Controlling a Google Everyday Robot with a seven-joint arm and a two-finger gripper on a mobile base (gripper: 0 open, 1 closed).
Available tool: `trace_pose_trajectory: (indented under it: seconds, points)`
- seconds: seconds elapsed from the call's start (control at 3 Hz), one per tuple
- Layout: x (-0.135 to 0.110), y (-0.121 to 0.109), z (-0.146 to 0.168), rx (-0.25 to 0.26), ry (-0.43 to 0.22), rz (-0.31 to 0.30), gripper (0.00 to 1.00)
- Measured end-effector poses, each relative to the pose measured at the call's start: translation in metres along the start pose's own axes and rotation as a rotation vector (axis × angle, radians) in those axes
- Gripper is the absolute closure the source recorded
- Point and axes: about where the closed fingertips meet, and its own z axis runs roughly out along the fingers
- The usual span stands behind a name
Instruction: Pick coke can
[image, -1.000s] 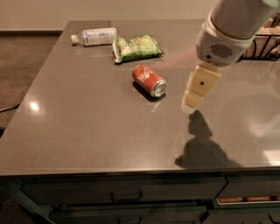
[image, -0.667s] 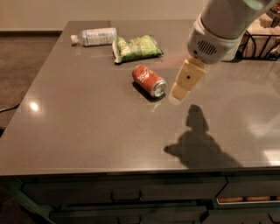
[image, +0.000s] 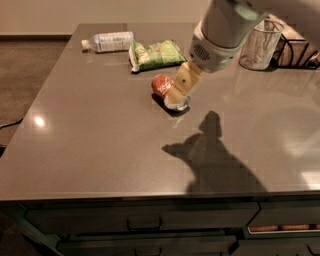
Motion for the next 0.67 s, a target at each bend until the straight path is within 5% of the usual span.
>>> trace_pose_trajectory:
  seconds: [0.67]
  points:
    - [-0.036, 0.014, 0.054, 0.024, 0.023, 0.1, 0.0]
